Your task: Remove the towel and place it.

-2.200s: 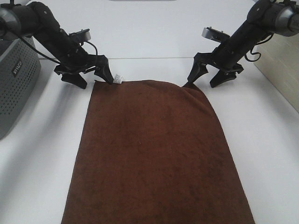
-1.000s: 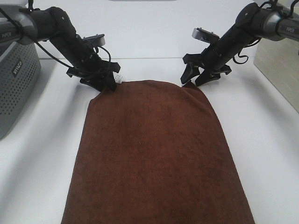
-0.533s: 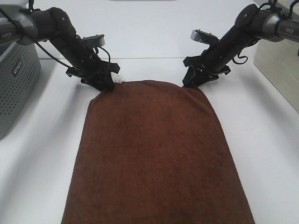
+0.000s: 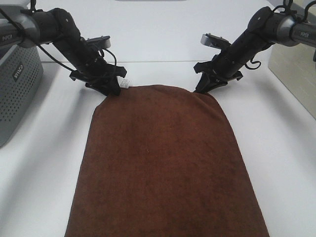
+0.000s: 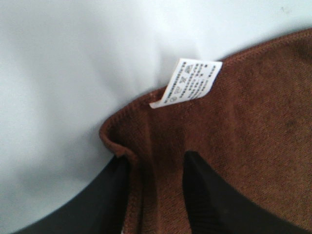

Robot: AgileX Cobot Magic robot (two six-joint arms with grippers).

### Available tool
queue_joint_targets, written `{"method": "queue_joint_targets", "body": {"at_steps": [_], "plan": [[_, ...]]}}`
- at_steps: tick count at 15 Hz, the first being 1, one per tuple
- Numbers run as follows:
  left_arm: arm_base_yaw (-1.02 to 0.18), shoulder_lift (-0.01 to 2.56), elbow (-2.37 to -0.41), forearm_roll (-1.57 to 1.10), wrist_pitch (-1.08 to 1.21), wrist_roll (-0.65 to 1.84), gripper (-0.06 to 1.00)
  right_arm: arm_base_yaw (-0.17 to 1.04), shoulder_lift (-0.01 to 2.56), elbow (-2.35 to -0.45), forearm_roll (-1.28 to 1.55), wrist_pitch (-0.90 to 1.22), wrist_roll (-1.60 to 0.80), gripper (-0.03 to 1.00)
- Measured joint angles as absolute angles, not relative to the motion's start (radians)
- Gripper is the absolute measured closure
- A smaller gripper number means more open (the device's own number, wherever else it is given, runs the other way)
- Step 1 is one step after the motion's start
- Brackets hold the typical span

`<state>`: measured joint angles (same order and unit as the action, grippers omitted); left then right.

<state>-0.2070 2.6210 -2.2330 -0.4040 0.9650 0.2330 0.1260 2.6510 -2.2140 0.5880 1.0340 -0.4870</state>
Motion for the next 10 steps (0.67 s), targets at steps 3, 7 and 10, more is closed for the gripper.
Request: {"method": "queue_joint_targets", "body": {"at_steps": [3, 7, 10], "plan": [[-0.207, 2.622, -2.233, -0.393, 0.962, 0.233, 0.67, 0.126, 2.651, -2.220, 0.580, 1.034, -0.487, 0.96], [-0.207, 2.623, -2.233, -0.372, 0.958, 0.235, 0.90, 0.127, 2.663, -2.287, 0.502, 1.043, -0.449, 0.96], [-0.207, 2.623, -2.233, -0.371, 0.958, 0.240, 0.94, 0.127, 2.670, -2.345, 0.403, 1.066, -0.387, 0.96]]}}
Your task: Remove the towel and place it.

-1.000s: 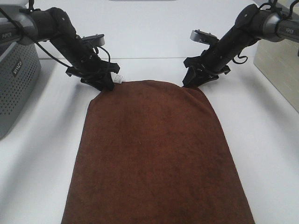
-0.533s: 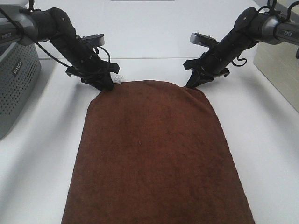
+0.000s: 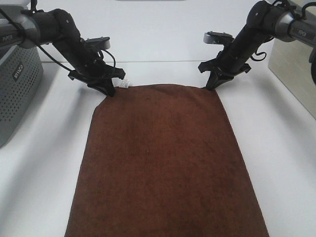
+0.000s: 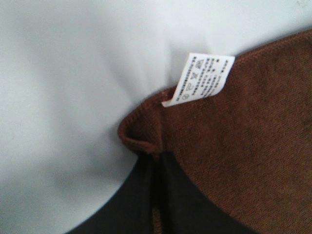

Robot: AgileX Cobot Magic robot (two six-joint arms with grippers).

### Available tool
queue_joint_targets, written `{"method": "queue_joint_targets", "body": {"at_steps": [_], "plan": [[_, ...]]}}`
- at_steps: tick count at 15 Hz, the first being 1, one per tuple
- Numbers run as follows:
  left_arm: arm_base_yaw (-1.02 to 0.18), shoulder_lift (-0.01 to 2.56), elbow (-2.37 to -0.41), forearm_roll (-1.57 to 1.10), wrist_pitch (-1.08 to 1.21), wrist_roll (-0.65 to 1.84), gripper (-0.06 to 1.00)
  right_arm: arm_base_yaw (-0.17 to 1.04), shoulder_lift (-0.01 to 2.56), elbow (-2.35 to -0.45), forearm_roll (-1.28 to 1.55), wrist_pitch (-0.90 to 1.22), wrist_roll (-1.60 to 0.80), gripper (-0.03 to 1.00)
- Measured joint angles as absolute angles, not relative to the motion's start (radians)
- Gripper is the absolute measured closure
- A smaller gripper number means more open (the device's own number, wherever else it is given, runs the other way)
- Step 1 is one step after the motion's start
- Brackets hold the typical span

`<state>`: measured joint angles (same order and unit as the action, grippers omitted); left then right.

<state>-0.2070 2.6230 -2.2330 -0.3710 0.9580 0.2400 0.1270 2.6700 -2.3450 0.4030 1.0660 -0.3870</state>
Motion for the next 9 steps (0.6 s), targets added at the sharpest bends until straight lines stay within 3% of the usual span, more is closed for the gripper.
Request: {"method": "queue_joint_targets", "body": {"at_steps": [9], "plan": [[-0.207, 2.624, -2.233, -0.349, 0.726, 0.240, 0.94, 0.127, 2.677, -2.461, 0.379, 0.968, -0.337, 0.96]]}}
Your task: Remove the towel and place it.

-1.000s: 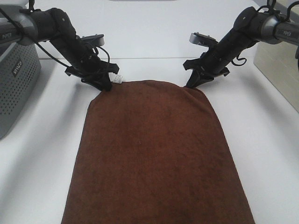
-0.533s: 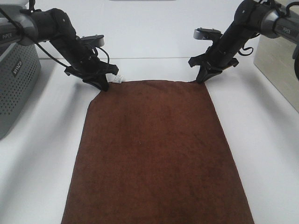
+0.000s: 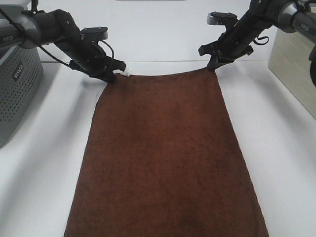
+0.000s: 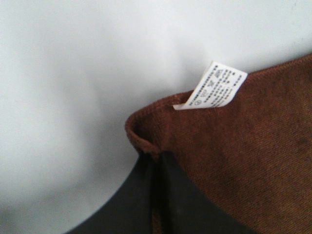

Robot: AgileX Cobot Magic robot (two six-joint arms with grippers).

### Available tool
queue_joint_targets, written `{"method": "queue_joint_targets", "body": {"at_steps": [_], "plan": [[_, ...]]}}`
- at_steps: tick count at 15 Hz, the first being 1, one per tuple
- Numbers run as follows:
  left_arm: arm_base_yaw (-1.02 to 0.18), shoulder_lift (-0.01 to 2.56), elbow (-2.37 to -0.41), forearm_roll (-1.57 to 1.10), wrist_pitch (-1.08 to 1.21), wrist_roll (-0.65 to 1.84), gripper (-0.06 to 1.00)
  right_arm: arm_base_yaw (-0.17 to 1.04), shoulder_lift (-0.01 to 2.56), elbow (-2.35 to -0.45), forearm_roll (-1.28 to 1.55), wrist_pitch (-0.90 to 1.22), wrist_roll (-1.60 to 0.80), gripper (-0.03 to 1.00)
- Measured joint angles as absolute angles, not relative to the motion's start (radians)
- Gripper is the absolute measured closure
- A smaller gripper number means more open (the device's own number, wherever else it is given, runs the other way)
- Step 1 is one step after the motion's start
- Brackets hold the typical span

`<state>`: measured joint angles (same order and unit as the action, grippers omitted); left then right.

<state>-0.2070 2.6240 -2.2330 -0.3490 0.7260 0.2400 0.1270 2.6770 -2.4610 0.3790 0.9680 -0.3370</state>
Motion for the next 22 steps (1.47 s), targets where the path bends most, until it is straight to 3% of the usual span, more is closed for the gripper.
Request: {"method": "queue_joint_targets", "body": {"at_steps": [9, 22], "plan": [[-0.207, 2.624, -2.233, -0.349, 0.459, 0.263, 0.94, 0.127, 2.677, -2.461, 0.409, 0.695, -0.337, 0.96], [-0.211, 2.626, -2.233, -0.349, 0.288, 0.286, 0.94, 0.127, 2.677, -2.461, 0.436, 0.542, -0.348, 0.96]]}}
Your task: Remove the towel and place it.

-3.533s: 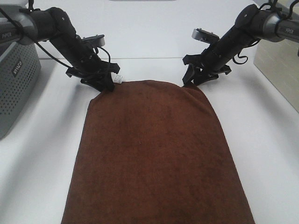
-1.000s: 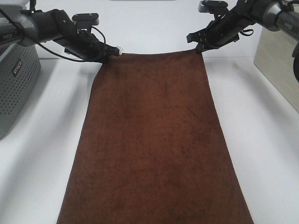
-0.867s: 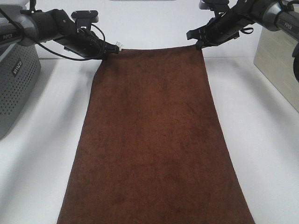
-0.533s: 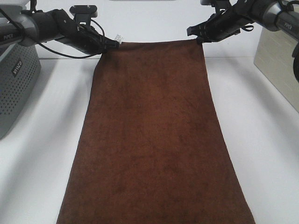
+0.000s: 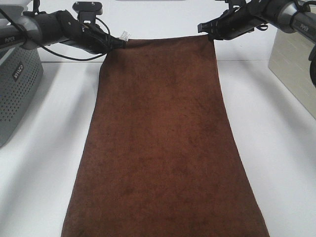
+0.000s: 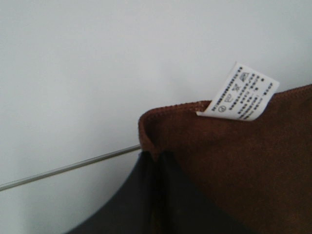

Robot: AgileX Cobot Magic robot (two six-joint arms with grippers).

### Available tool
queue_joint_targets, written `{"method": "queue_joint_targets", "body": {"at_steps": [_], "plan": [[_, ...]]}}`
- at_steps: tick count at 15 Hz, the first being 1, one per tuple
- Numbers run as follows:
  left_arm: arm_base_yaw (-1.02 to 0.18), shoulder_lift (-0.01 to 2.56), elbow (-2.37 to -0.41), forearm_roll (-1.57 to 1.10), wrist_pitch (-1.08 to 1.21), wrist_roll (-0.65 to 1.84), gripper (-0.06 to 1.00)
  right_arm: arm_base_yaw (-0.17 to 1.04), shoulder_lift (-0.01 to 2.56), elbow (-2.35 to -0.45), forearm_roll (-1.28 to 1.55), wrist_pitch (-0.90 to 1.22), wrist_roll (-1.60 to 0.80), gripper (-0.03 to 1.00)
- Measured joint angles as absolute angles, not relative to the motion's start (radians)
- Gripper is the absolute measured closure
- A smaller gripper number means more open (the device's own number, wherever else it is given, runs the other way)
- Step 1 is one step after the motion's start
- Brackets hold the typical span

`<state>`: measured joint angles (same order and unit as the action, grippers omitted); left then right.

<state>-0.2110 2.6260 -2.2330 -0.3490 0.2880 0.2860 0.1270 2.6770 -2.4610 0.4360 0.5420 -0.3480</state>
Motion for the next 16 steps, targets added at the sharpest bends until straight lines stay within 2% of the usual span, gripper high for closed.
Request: {"method": "queue_joint_targets", "body": {"at_steps": [16], "plan": [[-0.214, 2.687, -2.233, -0.346, 0.182, 0.294, 0.94, 0.127, 2.772, -2.461, 0.459, 0.467, -0.361, 0.96]]}}
